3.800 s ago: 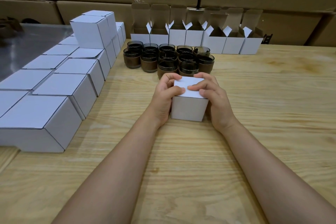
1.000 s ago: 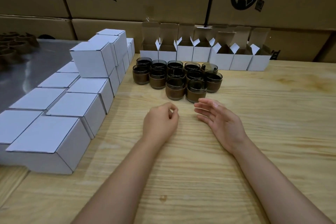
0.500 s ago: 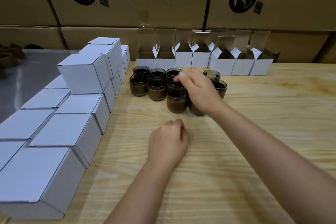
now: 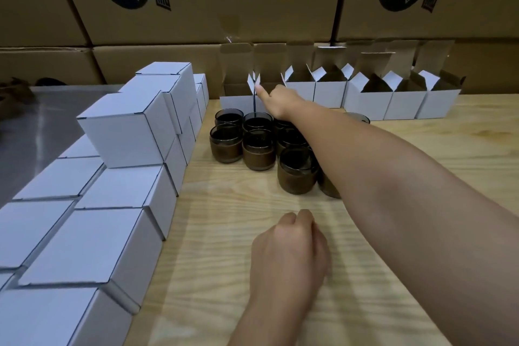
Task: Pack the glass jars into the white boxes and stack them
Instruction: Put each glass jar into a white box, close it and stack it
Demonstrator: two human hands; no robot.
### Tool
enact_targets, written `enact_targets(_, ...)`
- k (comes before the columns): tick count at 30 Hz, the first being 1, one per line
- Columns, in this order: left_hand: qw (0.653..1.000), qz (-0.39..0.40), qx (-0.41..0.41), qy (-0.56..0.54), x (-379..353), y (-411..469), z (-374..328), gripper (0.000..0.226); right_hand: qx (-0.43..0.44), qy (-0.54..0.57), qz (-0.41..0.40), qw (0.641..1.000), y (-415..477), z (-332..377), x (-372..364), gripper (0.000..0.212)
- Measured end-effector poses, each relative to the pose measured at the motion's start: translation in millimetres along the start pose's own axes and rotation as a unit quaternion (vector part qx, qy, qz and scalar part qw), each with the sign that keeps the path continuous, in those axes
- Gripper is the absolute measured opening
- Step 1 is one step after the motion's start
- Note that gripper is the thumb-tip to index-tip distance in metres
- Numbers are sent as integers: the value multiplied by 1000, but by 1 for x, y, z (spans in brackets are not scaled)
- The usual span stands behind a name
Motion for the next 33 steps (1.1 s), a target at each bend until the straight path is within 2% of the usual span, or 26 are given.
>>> enact_targets(4,1000,1,6,-2,0,0,-1,19,15,9,-46,999,-5,-6,7,72)
enact_targets(8,1000,-7,13,0,1,1,-1,19,87,-13,-132,987,-32,-4,31,62)
enact_targets(14,996,-83,13,-39,5,0,-5,23,201,-23,-343,917,-134,-11,56,22)
enact_targets(18,983,-142,-37,-112,13,-3,-10,53,237,-12,-429,872,-222,-14,42,16)
enact_targets(21,963,-181,-97,-174,14,-4,-9,64,218,-18,-440,871,-271,-22,19,22)
enact_targets(25,942,-232,-103,-221,14,-4,-7,68,195,-35,-442,875,-300,-37,-9,15)
enact_targets(29,938,-171,-122,-276,14,-5,-6,93,244,-82,-428,866,-305,-44,-32,12)
enact_targets(31,940,-137,-141,-278,13,-3,-4,87,277,-89,-432,854,-304,-44,-41,18)
enact_targets(33,945,-135,-159,-250,13,-1,-3,68,299,-72,-431,848,-304,-44,-45,19)
Point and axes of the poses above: each hand's wrist, its own y-axis towards the middle knuckle, its own x-axis out of the back of the hand, z = x × y, the point moved 1 cm from there along y, towards the middle knuckle, and after that the axes turned 6 degrees about z, right-handed, at the moved point
